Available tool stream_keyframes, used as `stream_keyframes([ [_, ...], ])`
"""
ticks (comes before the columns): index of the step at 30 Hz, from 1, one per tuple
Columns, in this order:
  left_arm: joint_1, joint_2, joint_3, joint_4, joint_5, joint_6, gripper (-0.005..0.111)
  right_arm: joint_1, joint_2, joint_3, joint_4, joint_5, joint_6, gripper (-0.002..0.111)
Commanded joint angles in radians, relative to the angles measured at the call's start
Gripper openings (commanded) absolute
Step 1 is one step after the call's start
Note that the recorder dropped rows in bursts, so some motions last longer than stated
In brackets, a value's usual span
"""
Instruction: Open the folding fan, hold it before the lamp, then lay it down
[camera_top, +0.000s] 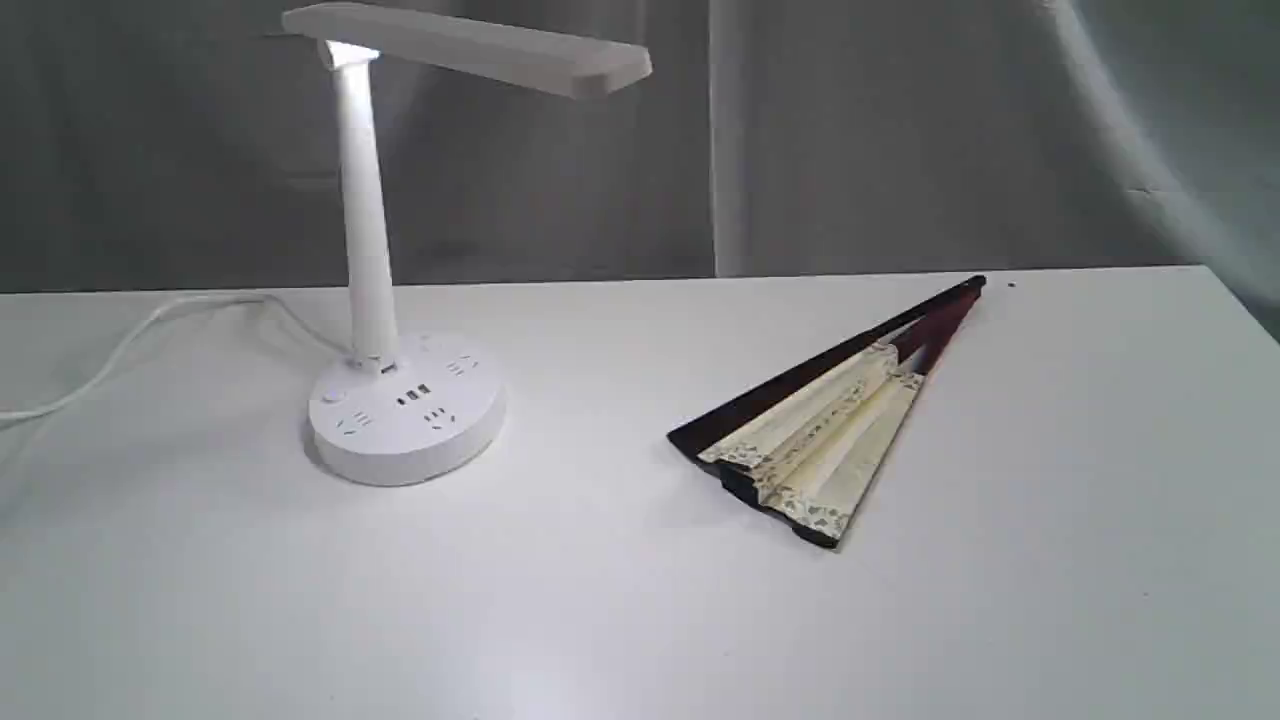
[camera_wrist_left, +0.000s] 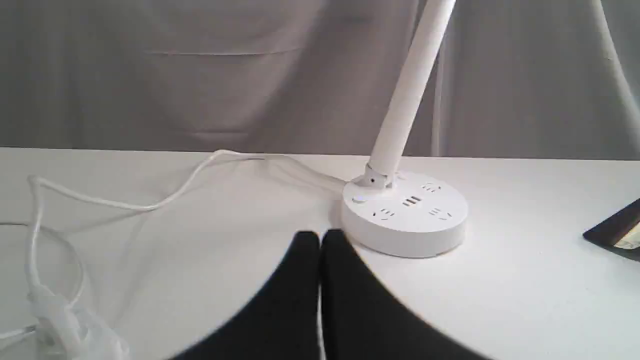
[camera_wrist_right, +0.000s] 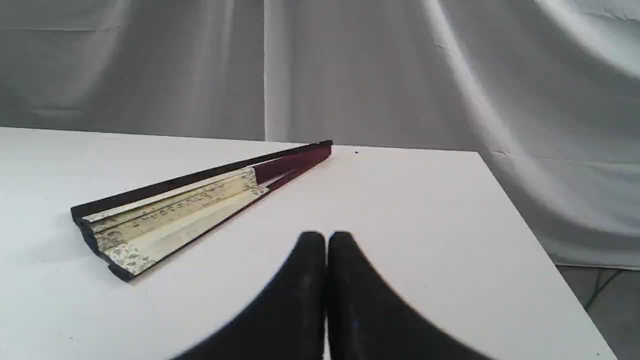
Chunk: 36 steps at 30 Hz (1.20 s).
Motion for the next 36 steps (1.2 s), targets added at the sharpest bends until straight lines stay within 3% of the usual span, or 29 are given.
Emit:
stream_keyframes([
  [1, -0.005, -0.003, 0.005, -0.005, -0.002, -0.002, 0.0, 0.0, -0.005, 0.003, -0.007, -0.002, -0.009, 0.0],
  [13, -0.005, -0.003, 0.005, -0.038, -0.006, -0.011, 0.0, 0.0, -0.005, 0.003, -0.007, -0.002, -0.009, 0.0],
  [25, -0.005, -0.003, 0.005, -0.06, -0.144, -0.012, 0.0, 0.0, -0.005, 0.003, -0.01, -0.048, -0.006, 0.0],
  [29, -0.005, -0.003, 0.005, -0.06, -0.143, -0.059, 0.0, 0.0, -0.005, 0.003, 0.0, -0.129, 0.004, 0.0],
  [36, -0.005, -0.003, 0.005, -0.062, -0.107, -0.116, 0.0, 0.0, -0.005, -0.039, 0.015, -0.121, 0.008, 0.0],
])
